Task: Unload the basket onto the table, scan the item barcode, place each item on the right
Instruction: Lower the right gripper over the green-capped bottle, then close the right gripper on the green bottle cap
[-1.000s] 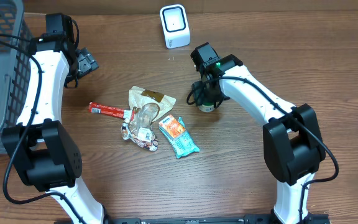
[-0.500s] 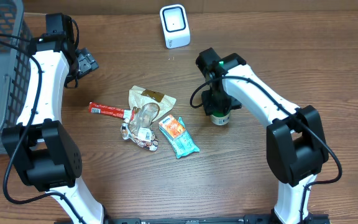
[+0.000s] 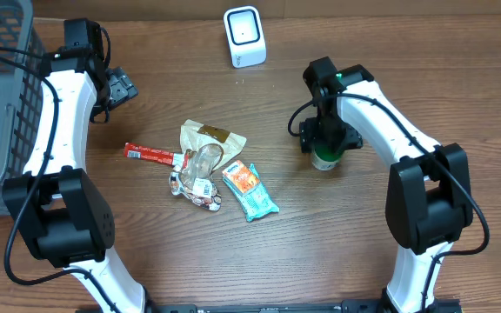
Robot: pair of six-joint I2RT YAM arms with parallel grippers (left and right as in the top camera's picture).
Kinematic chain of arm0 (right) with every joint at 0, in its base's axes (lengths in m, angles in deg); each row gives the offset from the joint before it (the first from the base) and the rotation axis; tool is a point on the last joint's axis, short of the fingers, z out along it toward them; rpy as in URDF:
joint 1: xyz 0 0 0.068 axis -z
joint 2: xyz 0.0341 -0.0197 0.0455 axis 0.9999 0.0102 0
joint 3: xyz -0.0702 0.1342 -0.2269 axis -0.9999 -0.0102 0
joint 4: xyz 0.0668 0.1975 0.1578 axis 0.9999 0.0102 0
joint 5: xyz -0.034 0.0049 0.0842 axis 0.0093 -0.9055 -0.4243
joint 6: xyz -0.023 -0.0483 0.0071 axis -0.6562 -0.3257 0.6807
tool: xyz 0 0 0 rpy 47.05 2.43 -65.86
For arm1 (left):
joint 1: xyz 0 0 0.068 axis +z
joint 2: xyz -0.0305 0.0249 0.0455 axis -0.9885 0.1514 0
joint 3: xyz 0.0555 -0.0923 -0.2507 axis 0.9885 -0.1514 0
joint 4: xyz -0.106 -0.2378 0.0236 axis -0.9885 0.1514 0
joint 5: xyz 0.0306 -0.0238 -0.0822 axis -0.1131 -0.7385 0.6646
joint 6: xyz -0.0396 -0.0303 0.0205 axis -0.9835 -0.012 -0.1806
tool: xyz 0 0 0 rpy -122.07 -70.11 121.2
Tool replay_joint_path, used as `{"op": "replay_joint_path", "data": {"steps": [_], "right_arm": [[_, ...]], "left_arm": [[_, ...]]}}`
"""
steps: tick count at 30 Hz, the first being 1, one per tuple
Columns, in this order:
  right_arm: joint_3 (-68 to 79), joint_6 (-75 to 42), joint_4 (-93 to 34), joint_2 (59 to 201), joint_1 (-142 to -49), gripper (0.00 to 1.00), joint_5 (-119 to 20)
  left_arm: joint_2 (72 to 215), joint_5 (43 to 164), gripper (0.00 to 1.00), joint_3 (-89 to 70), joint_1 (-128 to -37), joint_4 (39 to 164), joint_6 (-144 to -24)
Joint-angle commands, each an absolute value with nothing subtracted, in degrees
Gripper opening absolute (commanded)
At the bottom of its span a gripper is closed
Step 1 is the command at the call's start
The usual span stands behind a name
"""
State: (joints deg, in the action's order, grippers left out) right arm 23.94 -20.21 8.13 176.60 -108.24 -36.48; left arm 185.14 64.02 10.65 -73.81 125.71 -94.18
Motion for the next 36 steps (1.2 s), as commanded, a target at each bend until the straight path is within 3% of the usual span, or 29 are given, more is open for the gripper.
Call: {"op": "replay_joint_path", "data": {"steps": [1, 6, 10, 17, 33, 36], "right_arm": [[24.75, -20.06, 8.20, 173.76, -108.09, 0.90, -37.14], [24.75, -19.82, 8.88, 173.76, -108.09, 0.91, -37.16], [24.75, -19.84, 9.05, 173.76, -108.09, 0.81, -37.99], [24.75, -22.09, 7.96, 173.76, -108.09, 0.77, -37.99], [24.75, -32.19, 6.45, 173.76, -108.09, 0.76, -39.52], [24.75, -32.13, 5.99, 173.76, -108.09, 0.84, -39.52]], "left_arm": [[184.83, 64.26, 1.00, 11.92, -74.20, 125.66, -94.55], [184.83, 64.26, 1.00, 11.92, -74.18, 125.69, -94.55], [184.83, 64.26, 1.00, 11.92, -74.18, 125.69, -94.55], [184.83, 64.26, 1.00, 11.92, -74.20, 125.66, -94.55], [184.83, 64.26, 1.00, 11.92, -74.18, 125.69, -94.53], [184.83, 64.24, 1.00, 11.92, -74.18, 125.69, -94.53]]}}
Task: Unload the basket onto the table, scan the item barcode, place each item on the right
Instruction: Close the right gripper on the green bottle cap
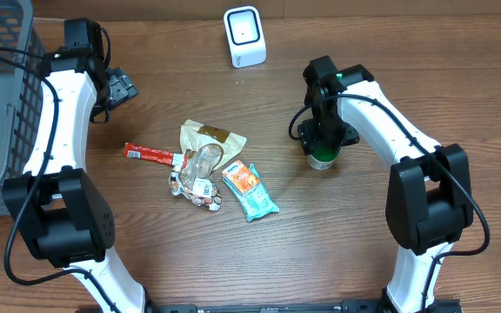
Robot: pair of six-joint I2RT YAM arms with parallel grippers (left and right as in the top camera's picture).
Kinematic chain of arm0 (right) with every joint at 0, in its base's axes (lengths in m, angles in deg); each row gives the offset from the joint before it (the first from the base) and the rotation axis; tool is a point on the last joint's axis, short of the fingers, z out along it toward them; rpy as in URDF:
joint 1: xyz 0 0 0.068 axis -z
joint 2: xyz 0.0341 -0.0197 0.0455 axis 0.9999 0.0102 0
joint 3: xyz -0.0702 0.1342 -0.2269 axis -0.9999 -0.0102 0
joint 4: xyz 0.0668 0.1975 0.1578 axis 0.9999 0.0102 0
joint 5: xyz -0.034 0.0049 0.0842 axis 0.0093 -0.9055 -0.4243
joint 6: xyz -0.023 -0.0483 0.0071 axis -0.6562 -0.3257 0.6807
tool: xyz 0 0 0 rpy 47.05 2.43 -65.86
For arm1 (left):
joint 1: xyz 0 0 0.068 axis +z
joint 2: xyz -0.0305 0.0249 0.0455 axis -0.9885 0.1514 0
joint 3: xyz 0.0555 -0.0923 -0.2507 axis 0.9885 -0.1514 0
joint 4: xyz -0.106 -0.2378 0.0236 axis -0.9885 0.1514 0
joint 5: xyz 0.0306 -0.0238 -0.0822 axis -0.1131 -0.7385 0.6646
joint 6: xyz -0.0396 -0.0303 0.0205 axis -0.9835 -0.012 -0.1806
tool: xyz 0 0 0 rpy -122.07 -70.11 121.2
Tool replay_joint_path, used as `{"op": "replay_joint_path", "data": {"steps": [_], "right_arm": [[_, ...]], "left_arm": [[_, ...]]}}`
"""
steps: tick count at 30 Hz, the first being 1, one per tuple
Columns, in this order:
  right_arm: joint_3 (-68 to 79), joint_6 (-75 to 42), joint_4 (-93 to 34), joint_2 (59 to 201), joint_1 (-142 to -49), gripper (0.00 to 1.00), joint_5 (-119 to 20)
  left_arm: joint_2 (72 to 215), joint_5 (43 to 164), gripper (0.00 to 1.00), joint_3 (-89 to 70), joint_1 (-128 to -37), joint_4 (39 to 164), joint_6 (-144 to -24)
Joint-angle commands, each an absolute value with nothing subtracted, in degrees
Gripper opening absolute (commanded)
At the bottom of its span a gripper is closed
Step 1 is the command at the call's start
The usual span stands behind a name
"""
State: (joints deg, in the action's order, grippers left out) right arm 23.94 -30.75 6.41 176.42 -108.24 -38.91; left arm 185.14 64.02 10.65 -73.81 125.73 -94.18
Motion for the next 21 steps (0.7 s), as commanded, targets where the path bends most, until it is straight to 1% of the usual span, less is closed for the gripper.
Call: {"op": "replay_joint_path", "data": {"steps": [1, 4, 5, 8, 10, 14, 17, 21], "right_arm": [[24.75, -31.84, 6.10, 173.76, -108.09, 0.88, -39.52], [24.75, -27.71, 6.71, 173.76, -108.07, 0.95, -39.46], [24.75, -23.52, 7.39, 173.76, -108.09, 0.96, -39.48], [24.75, -18.29, 8.85, 173.76, -108.09, 0.95, -39.48], [24.75, -18.09, 9.25, 173.76, -108.16, 0.88, -39.50], [24.75, -18.42, 9.20, 173.76, -108.20, 0.70, -39.48], [24.75, -19.10, 8.94, 173.76, -108.20, 0.66, -39.48], [24.75, -25.02, 7.74, 173.76, -108.20, 0.67, -39.72]], "left_arm": [[184.83, 64.26, 1.00, 11.92, -74.18, 125.66, -94.55], [184.83, 64.24, 1.00, 11.92, -74.18, 125.66, -94.55], [184.83, 64.26, 0.99, 11.92, -74.18, 125.66, -94.55], [184.83, 64.24, 1.00, 11.92, -74.18, 125.69, -94.55], [184.83, 64.26, 1.00, 11.92, -74.18, 125.69, -94.55], [184.83, 64.26, 1.00, 11.92, -74.18, 125.69, -94.55], [184.83, 64.24, 1.00, 11.92, -74.18, 125.66, -94.53], [184.83, 64.26, 1.00, 11.92, -74.18, 125.66, -94.55]]}}
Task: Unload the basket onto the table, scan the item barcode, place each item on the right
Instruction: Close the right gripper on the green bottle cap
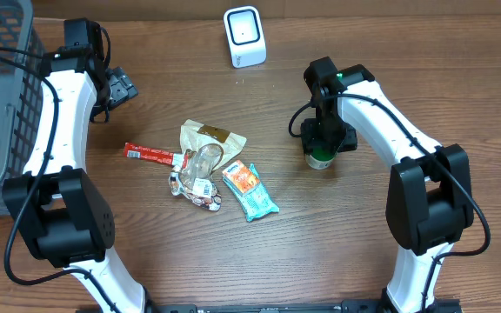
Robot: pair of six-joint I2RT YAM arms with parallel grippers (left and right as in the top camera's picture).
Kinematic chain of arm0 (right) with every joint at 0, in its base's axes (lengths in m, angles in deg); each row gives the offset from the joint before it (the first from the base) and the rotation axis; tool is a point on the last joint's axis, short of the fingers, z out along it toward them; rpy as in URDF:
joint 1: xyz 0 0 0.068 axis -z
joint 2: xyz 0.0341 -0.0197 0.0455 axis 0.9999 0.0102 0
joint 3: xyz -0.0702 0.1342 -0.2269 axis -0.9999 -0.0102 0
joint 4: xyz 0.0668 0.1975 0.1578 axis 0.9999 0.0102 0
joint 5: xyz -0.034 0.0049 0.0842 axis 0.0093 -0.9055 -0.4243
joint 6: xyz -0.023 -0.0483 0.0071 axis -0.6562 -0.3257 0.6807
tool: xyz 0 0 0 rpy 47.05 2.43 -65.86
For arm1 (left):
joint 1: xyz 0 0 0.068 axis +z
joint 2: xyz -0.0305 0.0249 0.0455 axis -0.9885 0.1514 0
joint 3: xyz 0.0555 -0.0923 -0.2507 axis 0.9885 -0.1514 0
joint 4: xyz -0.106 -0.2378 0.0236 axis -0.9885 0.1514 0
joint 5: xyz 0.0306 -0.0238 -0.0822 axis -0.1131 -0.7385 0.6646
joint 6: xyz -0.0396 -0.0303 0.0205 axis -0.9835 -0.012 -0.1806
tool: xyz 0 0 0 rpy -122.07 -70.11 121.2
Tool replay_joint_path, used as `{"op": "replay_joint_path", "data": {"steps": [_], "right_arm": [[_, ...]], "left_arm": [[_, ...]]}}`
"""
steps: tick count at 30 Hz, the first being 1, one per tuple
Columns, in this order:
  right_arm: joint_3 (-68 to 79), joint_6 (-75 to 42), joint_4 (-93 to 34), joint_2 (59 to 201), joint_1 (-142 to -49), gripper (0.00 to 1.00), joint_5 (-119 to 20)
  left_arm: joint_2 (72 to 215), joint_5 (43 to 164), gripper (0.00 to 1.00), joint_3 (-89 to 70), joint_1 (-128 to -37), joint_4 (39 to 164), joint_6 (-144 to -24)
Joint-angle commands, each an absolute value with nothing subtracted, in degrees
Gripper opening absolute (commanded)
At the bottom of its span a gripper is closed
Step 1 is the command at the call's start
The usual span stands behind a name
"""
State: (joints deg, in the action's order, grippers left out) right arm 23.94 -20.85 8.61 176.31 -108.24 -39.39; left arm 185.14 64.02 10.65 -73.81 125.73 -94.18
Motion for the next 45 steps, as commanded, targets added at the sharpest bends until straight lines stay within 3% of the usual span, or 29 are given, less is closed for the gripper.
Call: {"op": "replay_joint_path", "data": {"steps": [1, 6, 11, 16, 31, 45], "right_arm": [[24.72, -26.09, 7.50, 173.76, -108.20, 0.67, -40.24], [24.70, -31.10, 6.41, 173.76, -108.20, 0.68, -42.93], [24.70, -30.05, 6.25, 173.76, -107.98, 0.91, -42.93], [24.70, -26.03, 6.01, 173.82, -107.98, 0.99, -42.89], [20.90, -23.93, 1.07, 174.35, -107.98, 1.00, -42.45], [14.65, -24.15, -5.94, 174.35, -107.98, 0.93, -38.56]], "left_arm": [[184.83, 64.24, 1.00, 11.92, -74.18, 125.69, -94.55], [184.83, 64.26, 1.00, 11.92, -74.18, 125.66, -94.55], [184.83, 64.24, 1.00, 11.92, -74.18, 125.69, -94.55], [184.83, 64.26, 1.00, 11.92, -74.18, 125.69, -94.53], [184.83, 64.26, 1.00, 11.92, -74.18, 125.66, -94.55], [184.83, 64.26, 1.00, 11.92, -74.18, 125.69, -94.55]]}}
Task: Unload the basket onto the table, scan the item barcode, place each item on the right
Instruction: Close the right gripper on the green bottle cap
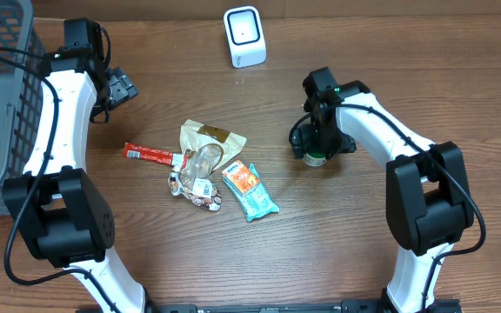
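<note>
A white barcode scanner stands at the back middle of the table. My right gripper points down over a small green-and-white cup-like item, of which only a sliver shows beneath it; the jaws look closed around it. A loose pile lies in the middle: a tan packet, a clear wrapper, a red stick pack and a teal-and-orange bar. My left gripper hovers at the back left, away from all items; its jaw state is unclear.
A grey mesh basket fills the far left edge. The wooden table stretches bare toward the front.
My right gripper and the green-and-white item under it have shifted a little to the left and toward the pile. The left arm has not moved.
My right gripper stood over the green-and-white item right of the pile at every moment. It edged slightly back and left with the item step by step. The left arm and the pile stayed as they were.
</note>
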Robot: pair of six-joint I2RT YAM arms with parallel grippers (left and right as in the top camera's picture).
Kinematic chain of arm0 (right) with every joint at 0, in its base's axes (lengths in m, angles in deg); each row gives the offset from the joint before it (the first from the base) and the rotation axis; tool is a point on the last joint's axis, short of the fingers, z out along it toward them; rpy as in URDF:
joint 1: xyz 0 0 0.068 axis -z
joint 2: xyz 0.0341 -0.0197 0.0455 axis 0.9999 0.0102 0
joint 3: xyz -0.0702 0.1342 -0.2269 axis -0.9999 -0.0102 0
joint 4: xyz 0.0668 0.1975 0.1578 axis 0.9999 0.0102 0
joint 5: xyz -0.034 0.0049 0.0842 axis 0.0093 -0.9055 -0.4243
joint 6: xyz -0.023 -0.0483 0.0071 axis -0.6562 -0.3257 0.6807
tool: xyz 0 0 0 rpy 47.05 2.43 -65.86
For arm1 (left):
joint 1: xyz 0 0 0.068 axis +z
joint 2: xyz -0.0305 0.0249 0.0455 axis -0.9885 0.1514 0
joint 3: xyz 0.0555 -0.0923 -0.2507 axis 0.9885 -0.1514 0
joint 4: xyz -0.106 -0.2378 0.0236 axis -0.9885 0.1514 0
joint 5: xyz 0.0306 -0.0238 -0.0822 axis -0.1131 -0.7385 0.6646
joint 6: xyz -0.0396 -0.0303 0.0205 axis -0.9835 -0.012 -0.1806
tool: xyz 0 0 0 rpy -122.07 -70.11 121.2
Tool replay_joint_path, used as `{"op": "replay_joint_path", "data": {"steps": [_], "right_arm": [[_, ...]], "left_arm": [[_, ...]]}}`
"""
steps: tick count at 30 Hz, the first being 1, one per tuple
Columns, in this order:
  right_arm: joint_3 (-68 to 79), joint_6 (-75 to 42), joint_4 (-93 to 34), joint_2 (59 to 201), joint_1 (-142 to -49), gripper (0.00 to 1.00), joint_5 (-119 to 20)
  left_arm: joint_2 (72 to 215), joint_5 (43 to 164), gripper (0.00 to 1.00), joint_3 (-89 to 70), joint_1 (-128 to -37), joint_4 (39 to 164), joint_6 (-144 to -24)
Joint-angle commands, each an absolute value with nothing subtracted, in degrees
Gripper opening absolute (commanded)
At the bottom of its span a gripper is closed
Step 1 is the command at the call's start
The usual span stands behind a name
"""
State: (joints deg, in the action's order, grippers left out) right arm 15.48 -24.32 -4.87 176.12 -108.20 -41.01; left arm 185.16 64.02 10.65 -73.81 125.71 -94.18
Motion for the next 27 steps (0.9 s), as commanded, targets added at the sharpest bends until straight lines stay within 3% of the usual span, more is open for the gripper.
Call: {"op": "replay_joint_path", "data": {"steps": [1, 27], "right_arm": [[14.60, -24.43, -6.25, 174.35, -107.98, 0.92, -38.58], [17.53, -24.65, -5.51, 174.35, -108.05, 0.86, -39.48]], "left_arm": [[184.83, 64.26, 1.00, 11.92, -74.18, 125.66, -94.55], [184.83, 64.26, 1.00, 11.92, -74.18, 125.69, -94.55]]}}
